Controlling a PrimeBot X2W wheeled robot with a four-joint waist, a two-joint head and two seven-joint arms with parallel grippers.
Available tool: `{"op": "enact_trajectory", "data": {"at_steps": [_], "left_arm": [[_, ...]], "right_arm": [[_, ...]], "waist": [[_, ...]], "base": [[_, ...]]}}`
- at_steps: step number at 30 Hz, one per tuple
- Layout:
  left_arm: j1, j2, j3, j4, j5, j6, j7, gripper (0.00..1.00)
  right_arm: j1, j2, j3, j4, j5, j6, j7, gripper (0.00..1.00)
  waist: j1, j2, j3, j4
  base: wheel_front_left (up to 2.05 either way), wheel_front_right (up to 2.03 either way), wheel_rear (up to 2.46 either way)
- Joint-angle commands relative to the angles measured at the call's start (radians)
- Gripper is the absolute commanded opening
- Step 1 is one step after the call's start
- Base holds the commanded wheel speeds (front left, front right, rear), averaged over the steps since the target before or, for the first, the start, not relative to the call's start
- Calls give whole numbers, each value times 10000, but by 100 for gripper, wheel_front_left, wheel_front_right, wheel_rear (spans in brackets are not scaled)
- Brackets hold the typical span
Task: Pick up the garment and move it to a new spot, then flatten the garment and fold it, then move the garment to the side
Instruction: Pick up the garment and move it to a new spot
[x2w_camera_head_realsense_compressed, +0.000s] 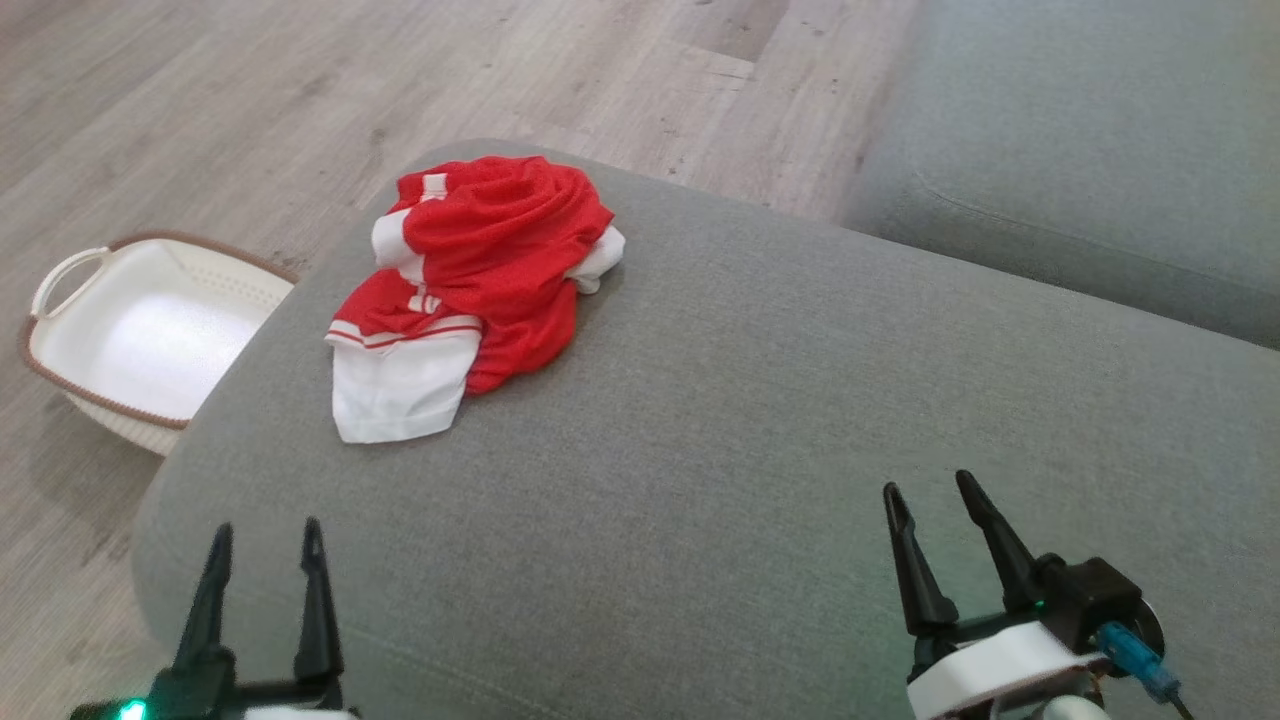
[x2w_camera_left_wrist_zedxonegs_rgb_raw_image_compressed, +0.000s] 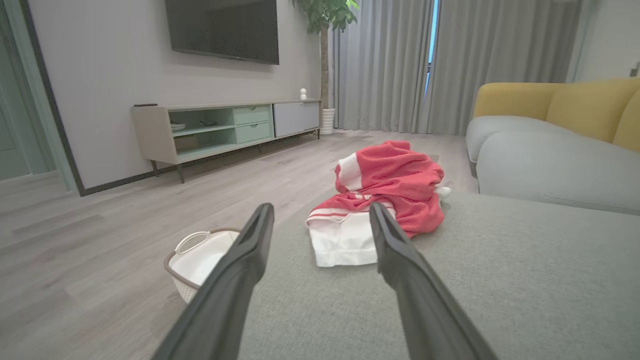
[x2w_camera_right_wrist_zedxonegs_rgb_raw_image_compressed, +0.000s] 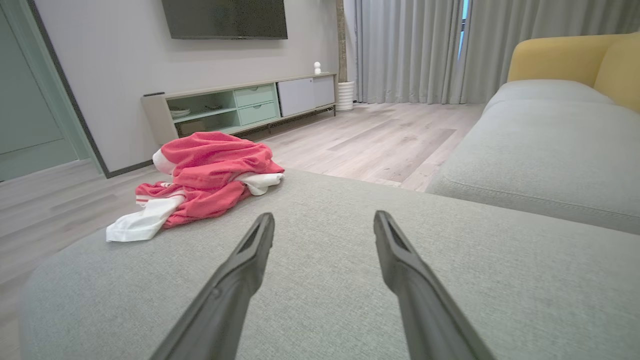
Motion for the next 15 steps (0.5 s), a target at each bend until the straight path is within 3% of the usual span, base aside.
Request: {"op": "enact_trajectory", "data": {"at_steps": [1, 11, 15], "left_arm": [[-286, 59, 456, -352, -138, 92, -97, 100], [-775, 189, 939, -829, -340, -202, -97, 100], [-1623, 448, 1089, -1059, -407, -407, -97, 100]], "right_arm": [[-478, -83, 283, -262, 50, -7, -109, 100], [-509, -83, 250, -220, -207, -7, -109, 100], [-755, -83, 162, -366, -637, -7, -109, 100]], "waist": [[0, 0, 20, 85], [0, 0, 479, -208], [0, 0, 1335, -498]], "base": [[0, 0, 0], [0, 0, 0], [0, 0, 0]]}}
